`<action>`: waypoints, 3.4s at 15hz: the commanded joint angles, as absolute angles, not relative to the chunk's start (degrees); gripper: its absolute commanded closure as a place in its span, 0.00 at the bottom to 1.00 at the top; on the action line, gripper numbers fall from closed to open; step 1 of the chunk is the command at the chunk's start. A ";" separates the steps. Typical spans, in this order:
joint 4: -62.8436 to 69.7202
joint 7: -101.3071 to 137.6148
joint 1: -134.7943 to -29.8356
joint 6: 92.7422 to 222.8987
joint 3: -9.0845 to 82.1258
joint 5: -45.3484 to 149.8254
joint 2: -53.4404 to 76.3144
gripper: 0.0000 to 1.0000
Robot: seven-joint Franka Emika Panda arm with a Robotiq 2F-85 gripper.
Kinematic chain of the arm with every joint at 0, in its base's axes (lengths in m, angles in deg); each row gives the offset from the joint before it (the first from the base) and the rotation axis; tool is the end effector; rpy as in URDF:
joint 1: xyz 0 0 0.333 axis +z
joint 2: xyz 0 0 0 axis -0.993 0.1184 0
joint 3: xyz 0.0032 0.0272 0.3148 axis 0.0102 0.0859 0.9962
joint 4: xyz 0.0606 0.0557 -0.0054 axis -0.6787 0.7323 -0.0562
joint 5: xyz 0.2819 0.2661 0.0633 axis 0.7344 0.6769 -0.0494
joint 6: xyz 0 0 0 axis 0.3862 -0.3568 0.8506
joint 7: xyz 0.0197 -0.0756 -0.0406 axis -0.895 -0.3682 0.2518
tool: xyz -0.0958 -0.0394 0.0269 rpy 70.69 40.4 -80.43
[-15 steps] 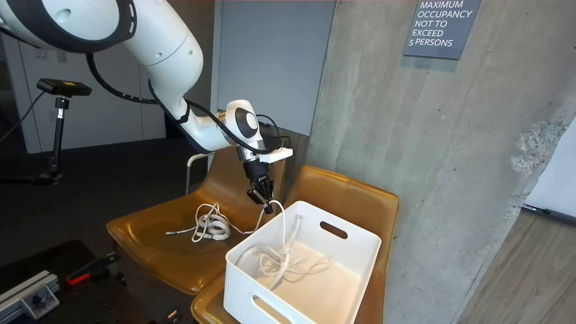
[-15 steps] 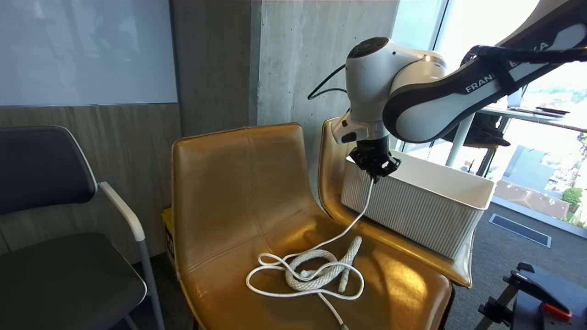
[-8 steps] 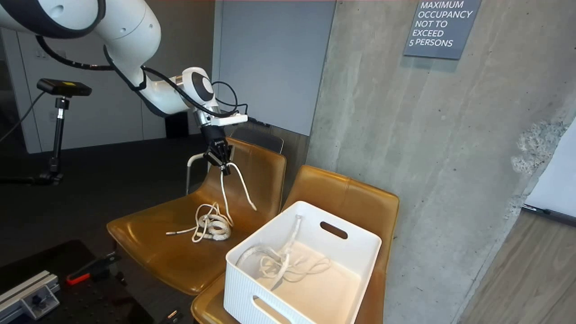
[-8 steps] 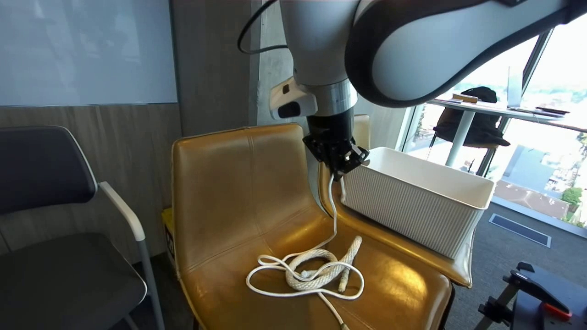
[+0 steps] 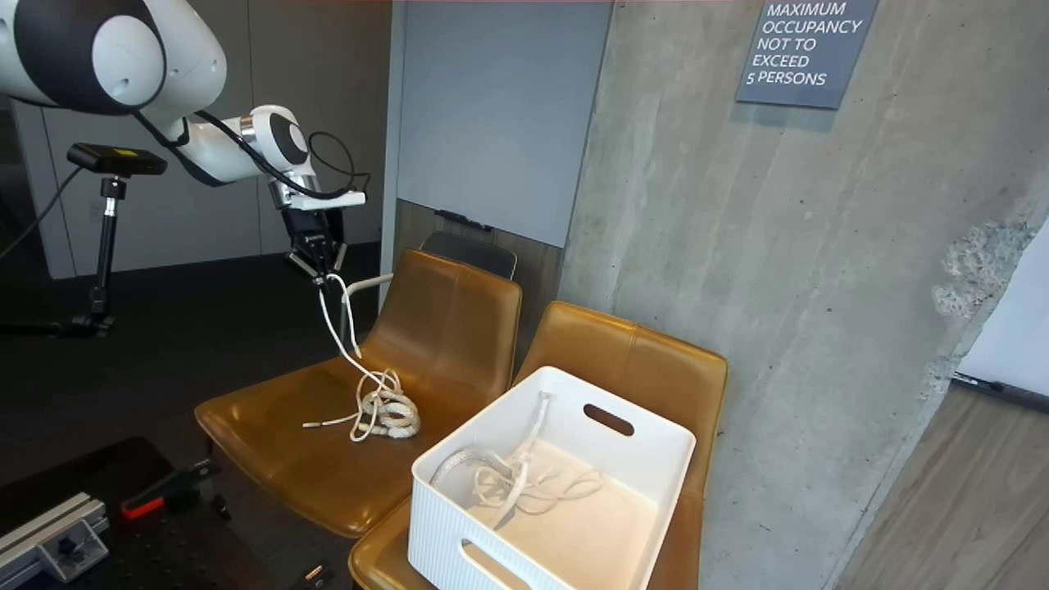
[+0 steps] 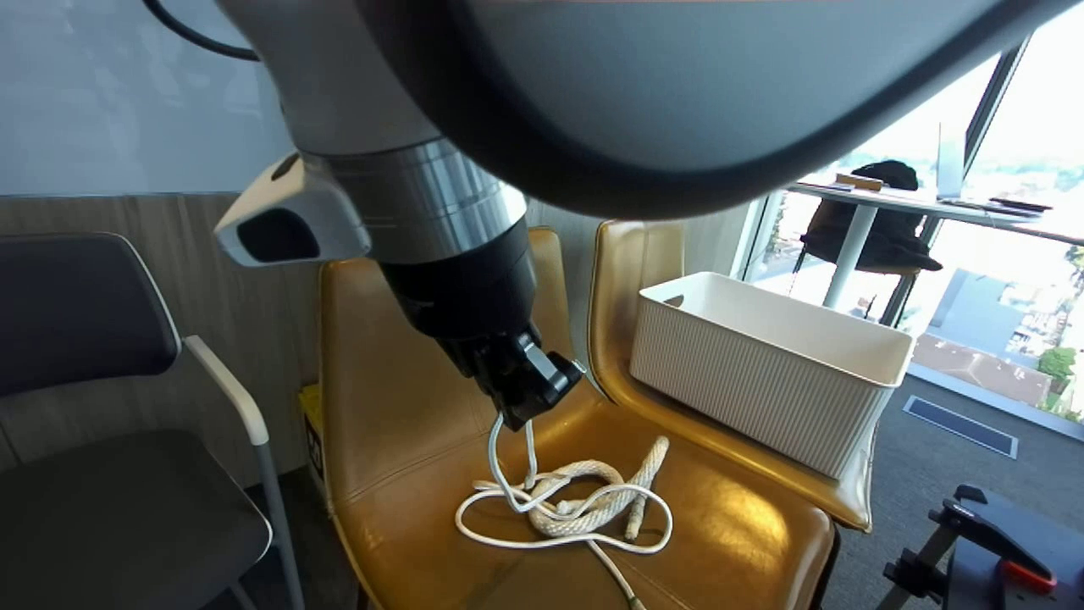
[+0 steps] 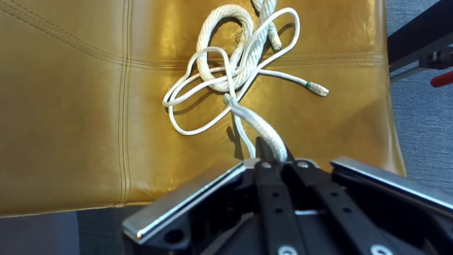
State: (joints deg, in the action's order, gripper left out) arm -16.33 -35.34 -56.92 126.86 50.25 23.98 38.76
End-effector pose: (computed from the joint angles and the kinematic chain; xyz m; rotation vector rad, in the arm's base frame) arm 0.6280 0.3671 0.2945 1.8842 2.0104 -0.3503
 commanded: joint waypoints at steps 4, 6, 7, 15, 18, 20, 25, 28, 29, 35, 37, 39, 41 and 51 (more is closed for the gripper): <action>-20.99 -33.91 -62.56 126.25 49.40 29.33 40.78 0.99; -19.53 -32.52 -65.86 127.30 50.43 34.06 39.35 0.99; -17.36 -32.62 -67.66 128.48 51.05 36.38 37.53 0.99; 4.42 -32.76 -76.03 153.57 52.44 46.32 24.55 0.99; 13.55 -31.90 -75.07 161.39 52.48 44.94 20.32 0.77; 19.79 -30.71 -74.22 165.92 52.69 44.05 17.66 0.63; 29.47 -29.48 -75.01 171.83 52.20 43.31 12.17 0.27; 32.47 -31.89 -78.48 172.42 51.21 44.67 8.49 0.06; 33.09 -33.03 -79.75 172.16 50.68 44.89 7.31 0.00; 31.76 -47.02 -86.81 167.73 45.98 45.91 3.42 0.00; 30.67 -52.60 -88.48 167.27 44.33 46.35 4.09 0.00; 29.20 -57.39 -90.03 167.08 42.44 45.95 5.86 0.00; 27.37 -62.45 -91.75 166.81 40.67 45.77 8.25 0.00; 18.38 -80.18 -99.80 167.21 37.87 46.04 22.73 0.00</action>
